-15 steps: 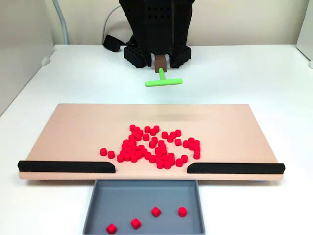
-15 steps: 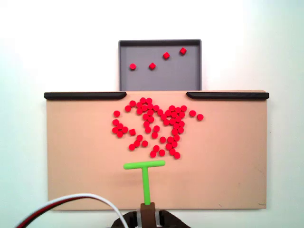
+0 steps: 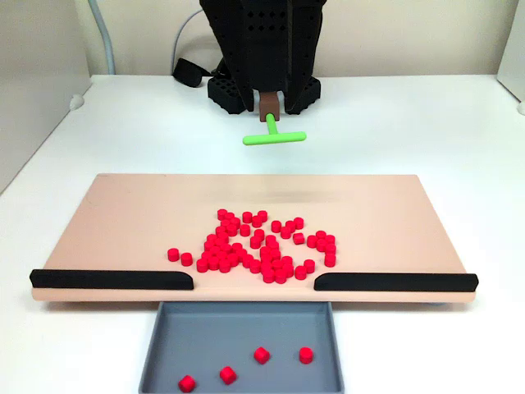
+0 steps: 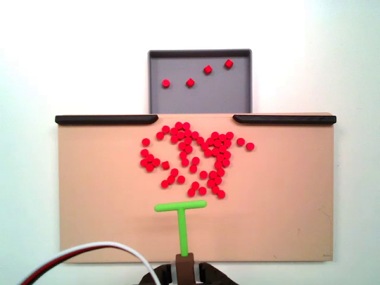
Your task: Gather the right side granules
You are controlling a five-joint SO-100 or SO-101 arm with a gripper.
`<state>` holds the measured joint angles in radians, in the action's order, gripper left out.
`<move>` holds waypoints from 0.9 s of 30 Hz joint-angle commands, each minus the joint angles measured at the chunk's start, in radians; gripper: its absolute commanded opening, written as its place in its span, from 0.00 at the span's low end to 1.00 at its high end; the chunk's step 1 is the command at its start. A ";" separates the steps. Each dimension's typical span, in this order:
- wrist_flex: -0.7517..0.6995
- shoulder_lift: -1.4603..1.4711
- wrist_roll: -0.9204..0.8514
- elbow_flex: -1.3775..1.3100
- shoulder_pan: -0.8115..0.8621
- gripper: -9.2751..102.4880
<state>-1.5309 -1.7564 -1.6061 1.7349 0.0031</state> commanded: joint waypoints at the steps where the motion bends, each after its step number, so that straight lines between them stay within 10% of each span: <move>1: 0.006 -0.043 0.005 -0.021 0.002 0.08; 27: 0.006 -0.060 0.032 -0.008 -0.008 0.08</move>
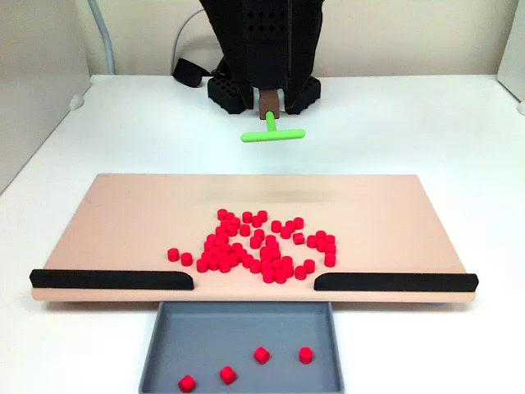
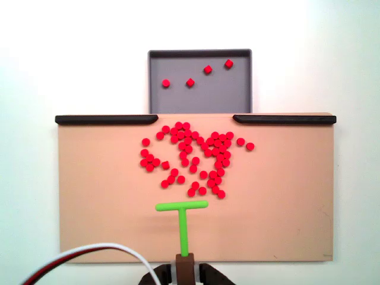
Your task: Gather the right side granules
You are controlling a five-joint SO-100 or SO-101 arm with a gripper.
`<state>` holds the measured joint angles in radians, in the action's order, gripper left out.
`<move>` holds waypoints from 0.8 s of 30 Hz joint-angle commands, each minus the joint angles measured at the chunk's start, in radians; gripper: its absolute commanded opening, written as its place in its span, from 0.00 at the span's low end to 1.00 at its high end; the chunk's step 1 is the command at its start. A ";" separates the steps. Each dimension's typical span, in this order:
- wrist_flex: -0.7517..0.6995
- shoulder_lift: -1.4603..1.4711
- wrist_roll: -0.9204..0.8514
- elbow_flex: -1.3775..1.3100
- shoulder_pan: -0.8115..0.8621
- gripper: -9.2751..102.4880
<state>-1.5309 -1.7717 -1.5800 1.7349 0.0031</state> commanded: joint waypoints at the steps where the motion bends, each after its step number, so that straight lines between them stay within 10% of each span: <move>1: 0.006 -0.044 0.008 -0.008 -0.008 0.08; 24: 0.005 -0.028 0.011 -0.021 0.018 0.08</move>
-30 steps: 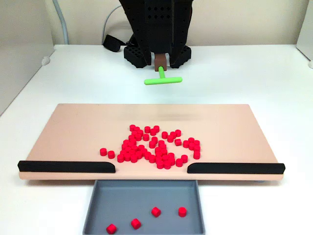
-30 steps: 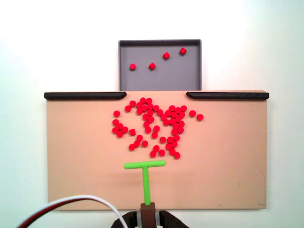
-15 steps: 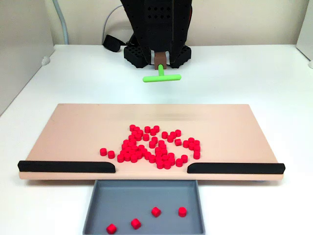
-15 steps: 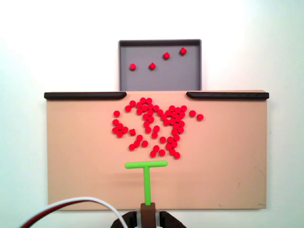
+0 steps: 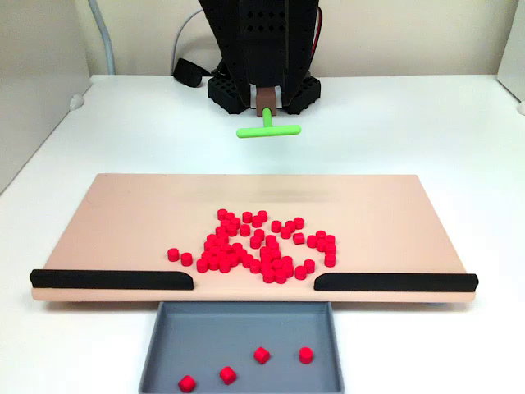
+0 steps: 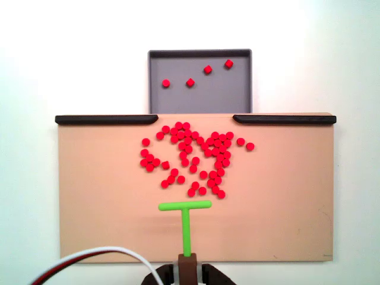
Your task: Gather the right side granules
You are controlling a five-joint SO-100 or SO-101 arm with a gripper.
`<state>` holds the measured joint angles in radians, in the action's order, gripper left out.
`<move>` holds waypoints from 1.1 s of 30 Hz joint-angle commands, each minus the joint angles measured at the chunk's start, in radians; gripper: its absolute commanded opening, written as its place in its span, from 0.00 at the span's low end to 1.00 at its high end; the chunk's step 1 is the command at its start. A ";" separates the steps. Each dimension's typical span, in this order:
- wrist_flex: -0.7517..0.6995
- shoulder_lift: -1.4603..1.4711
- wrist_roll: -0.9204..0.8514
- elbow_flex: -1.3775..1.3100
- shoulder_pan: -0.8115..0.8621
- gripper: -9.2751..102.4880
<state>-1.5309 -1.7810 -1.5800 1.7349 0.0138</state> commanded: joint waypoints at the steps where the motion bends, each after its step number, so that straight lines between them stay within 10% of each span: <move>1: 0.005 -0.017 0.012 -0.021 0.009 0.08; 19: 0.005 0.029 -0.063 -0.021 0.028 0.08; 33: 0.006 0.035 -0.482 -0.021 0.193 0.08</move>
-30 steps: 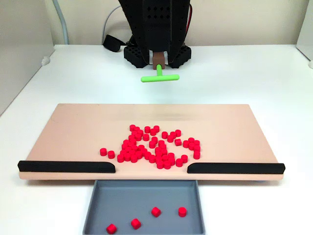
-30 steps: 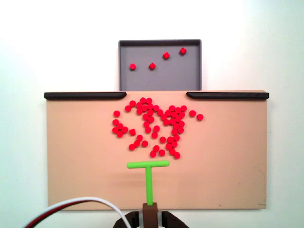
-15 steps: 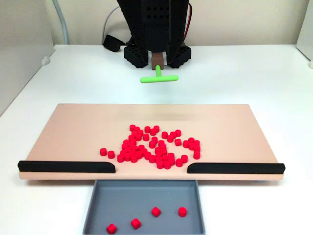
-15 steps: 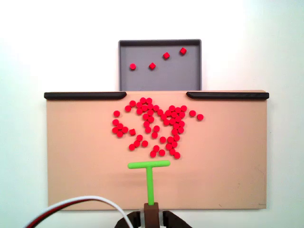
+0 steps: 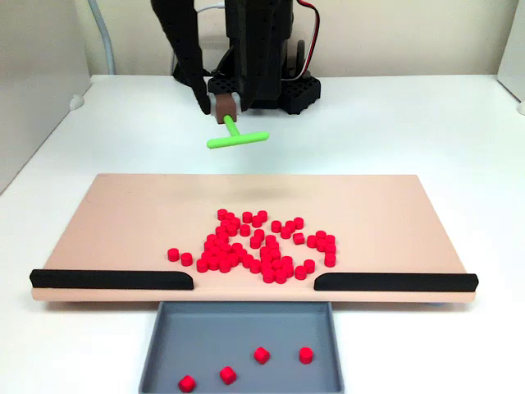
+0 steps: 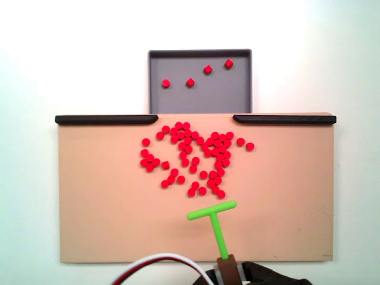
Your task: Gather the right side granules
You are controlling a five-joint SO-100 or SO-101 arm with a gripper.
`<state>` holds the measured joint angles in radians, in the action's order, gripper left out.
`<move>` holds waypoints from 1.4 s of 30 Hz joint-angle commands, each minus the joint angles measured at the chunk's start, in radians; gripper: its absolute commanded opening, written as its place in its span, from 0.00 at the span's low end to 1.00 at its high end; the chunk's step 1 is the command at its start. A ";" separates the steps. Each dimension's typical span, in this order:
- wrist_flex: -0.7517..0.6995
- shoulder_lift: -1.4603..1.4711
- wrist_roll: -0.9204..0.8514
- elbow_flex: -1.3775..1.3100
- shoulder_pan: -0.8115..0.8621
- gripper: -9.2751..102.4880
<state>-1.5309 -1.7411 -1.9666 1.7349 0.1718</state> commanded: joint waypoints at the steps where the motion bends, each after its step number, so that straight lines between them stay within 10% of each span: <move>1: 0.006 -0.002 -0.141 -0.021 0.051 0.08; 19: 0.140 0.126 -1.126 -0.049 0.284 0.08; 42: 0.126 0.502 -1.552 -0.462 0.287 0.08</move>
<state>-1.4051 -1.2410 -3.2152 1.3254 0.4617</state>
